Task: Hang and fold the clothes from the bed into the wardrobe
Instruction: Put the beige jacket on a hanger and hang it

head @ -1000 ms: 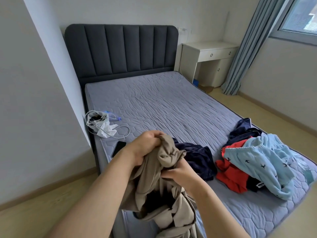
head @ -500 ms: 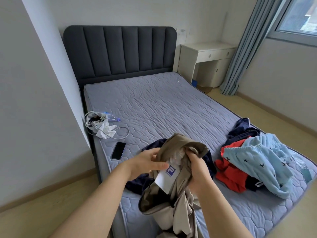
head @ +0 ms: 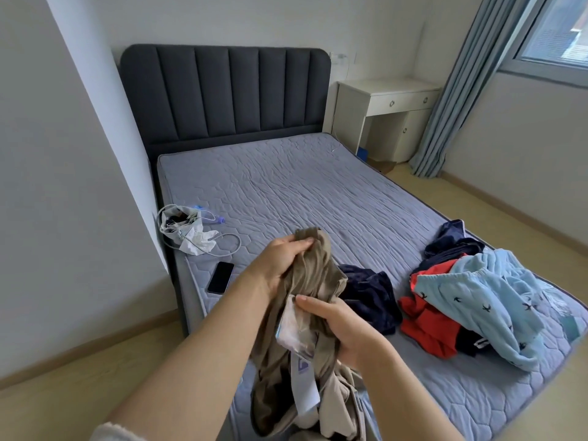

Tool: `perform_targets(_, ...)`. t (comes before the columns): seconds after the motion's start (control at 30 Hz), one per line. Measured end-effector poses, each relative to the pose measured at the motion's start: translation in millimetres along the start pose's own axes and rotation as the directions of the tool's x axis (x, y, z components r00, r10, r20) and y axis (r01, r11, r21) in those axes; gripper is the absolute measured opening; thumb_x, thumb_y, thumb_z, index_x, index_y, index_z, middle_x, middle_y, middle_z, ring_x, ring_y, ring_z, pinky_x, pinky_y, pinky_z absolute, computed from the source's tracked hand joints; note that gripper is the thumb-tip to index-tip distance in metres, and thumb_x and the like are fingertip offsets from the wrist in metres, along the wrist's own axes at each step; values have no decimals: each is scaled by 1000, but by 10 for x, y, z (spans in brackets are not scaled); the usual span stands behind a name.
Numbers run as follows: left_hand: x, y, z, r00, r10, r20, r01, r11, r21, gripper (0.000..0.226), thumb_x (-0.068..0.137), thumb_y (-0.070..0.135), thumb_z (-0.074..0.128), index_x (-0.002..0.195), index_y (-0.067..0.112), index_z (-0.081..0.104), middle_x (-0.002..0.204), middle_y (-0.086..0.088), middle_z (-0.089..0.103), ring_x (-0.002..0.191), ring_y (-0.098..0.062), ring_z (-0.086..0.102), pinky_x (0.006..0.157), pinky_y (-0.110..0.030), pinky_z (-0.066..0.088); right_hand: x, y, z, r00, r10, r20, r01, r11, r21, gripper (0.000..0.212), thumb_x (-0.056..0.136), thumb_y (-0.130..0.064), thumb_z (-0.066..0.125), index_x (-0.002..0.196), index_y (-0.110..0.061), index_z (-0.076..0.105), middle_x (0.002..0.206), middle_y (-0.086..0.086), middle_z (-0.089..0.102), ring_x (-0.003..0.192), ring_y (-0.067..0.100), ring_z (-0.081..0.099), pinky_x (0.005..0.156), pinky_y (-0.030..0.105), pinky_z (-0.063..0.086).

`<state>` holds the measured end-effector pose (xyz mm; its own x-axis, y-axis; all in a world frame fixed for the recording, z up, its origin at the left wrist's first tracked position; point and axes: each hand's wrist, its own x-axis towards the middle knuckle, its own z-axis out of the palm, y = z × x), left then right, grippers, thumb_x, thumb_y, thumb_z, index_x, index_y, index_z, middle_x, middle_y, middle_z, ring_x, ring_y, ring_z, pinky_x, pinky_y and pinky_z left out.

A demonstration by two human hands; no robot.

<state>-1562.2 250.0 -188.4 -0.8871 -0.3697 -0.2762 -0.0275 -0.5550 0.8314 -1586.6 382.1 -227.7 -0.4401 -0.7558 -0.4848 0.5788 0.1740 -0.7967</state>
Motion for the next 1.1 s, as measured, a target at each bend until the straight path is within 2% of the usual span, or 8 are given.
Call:
perform_targets(0.23, -59, -168, -297, 993, -14, 116, -31, 925, 379, 47, 75, 32, 71, 118, 23, 53, 120, -1, 60, 111, -16, 58, 92, -27, 47, 19, -40, -164, 987, -80, -142, 114, 962, 247, 23, 88, -15, 59, 105, -1, 65, 91, 18, 71, 74, 28, 69, 64, 35, 57)
perform_targets(0.33, -148, -280, -456, 940, -300, 163, 158, 805, 572, 34, 81, 20, 70, 108, 33, 55, 110, 4, 67, 100, -14, 64, 79, -27, 53, 34, -78, -235, 986, -97, -137, 143, 914, 380, 26, 87, -23, 56, 97, -4, 69, 89, 17, 71, 73, 28, 70, 63, 37, 58)
perform_targets(0.43, -160, -348, -436, 966, -248, -69, 240, 771, 590, 15, 92, 10, 54, 97, 23, 59, 83, -1, 66, 68, -12, 63, 58, -24, 51, 65, -94, -253, 985, -86, -152, 142, 900, 412, 26, 91, -26, 53, 96, -6, 69, 89, 16, 72, 73, 27, 70, 63, 37, 58)
perform_targets(0.57, -50, -80, -313, 985, -118, -124, 117, 993, -17, 17, 93, -2, 39, 89, 6, 54, 63, -11, 44, 44, -16, 42, 34, -16, 35, 108, -43, -259, 981, -16, -196, 79, 945, 317, 26, 90, -25, 58, 104, -4, 67, 97, 18, 71, 83, 31, 68, 82, 44, 54)
perform_targets(0.67, 36, 294, -204, 993, -27, -119, -37, 864, -502, 20, 96, -2, 32, 84, 8, 44, 56, -9, 49, 35, -12, 49, 31, -17, 42, 110, -1, -192, 990, -7, -142, 29, 987, 156, 24, 84, -20, 65, 101, -2, 68, 97, 19, 71, 87, 32, 68, 88, 44, 53)
perform_targets(0.77, 29, 447, -32, 999, 41, 21, -23, 830, -557, 16, 96, -1, 35, 101, 1, 50, 83, -20, 62, 64, -25, 67, 55, -32, 59, 85, -4, -45, 999, -29, -27, 27, 997, -76, 26, 74, -14, 73, 98, -6, 69, 92, 14, 72, 81, 25, 70, 76, 34, 56)
perform_targets(0.9, 20, 384, 23, 980, 70, 185, -7, 947, -323, 21, 96, 11, 41, 106, 4, 57, 92, -12, 71, 85, -22, 69, 74, -35, 58, 77, -9, 103, 999, -7, -44, -9, 941, -340, 12, 80, -6, 68, 92, -8, 70, 93, 13, 73, 81, 24, 70, 76, 34, 56)
perform_targets(1.1, 105, 57, -488, 972, 134, -193, -17, 858, 514, 31, 95, 10, 46, 126, 10, 51, 110, -2, 59, 99, -17, 56, 77, -26, 44, 128, -15, 77, 978, 19, -206, 36, 966, 258, 13, 88, -9, 57, 89, 0, 67, 75, 17, 71, 61, 27, 69, 57, 34, 57)
